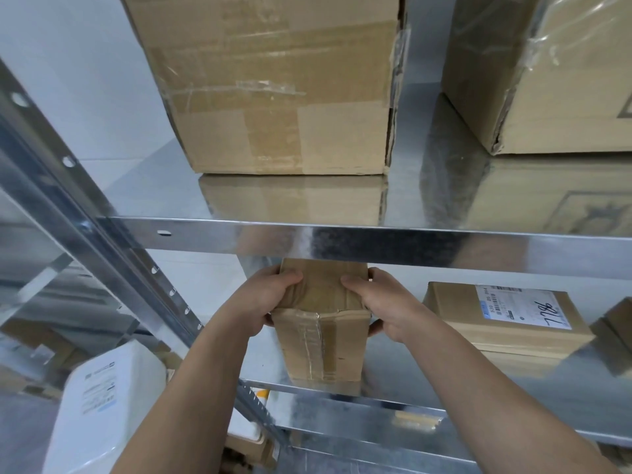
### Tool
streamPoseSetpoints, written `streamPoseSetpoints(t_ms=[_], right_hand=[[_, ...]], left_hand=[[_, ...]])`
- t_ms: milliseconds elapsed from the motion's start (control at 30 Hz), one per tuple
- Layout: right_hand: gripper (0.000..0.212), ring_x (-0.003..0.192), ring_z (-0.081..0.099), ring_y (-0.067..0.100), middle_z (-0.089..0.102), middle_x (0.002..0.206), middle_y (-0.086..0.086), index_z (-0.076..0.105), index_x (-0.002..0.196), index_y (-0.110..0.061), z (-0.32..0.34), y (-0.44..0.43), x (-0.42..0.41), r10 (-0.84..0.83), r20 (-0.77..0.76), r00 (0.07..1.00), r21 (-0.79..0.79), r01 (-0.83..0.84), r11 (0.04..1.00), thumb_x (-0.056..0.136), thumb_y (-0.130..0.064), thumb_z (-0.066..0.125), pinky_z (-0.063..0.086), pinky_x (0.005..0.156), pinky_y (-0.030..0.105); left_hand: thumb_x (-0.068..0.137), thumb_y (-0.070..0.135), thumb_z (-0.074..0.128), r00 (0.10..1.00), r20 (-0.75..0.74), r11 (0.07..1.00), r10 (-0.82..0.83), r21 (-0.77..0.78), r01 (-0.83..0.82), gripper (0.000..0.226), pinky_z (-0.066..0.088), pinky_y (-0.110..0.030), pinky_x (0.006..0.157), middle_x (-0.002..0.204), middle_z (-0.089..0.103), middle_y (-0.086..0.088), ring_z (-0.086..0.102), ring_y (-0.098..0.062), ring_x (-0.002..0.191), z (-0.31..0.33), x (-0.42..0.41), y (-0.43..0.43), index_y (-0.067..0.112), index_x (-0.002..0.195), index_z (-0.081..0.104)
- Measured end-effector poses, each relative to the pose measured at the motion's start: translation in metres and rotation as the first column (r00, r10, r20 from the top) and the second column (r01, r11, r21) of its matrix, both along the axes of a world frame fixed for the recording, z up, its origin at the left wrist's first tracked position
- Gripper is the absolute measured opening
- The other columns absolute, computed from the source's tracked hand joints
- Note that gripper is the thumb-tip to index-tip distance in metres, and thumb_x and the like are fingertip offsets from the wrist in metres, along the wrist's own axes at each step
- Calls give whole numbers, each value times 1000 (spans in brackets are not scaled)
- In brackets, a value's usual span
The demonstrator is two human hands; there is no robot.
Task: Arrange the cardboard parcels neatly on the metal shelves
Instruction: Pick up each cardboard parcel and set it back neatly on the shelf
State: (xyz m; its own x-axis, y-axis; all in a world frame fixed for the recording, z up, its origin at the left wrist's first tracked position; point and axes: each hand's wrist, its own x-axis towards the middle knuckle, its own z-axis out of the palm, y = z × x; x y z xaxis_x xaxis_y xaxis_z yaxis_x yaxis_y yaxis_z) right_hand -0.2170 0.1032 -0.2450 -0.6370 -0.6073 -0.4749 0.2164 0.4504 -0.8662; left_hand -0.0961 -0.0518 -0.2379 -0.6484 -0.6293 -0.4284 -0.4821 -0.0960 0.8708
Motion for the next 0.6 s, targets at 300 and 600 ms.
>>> streamPoseSetpoints(t_ms=[300,600], right_hand=[[39,120,62,21,69,125,-5,61,126,-36,-1,11,-7,1,76,997,-117,8,993,94,-57,64,55,98,55],[48,114,64,26,67,121,5,68,120,-23,7,18,-5,-72,204,976,-247,123,961,93,-62,59,57,89,56]], left_hand=[[96,41,61,997,-80,996,-5,89,12,23,52,-35,75,107,73,5,67,-16,98,9,15,3,32,117,66],[94,61,53,976,-172,973,131,209,-94,39,48,-33,60,77,56,0,54,-24,72,13,27,4,23,98,61]])
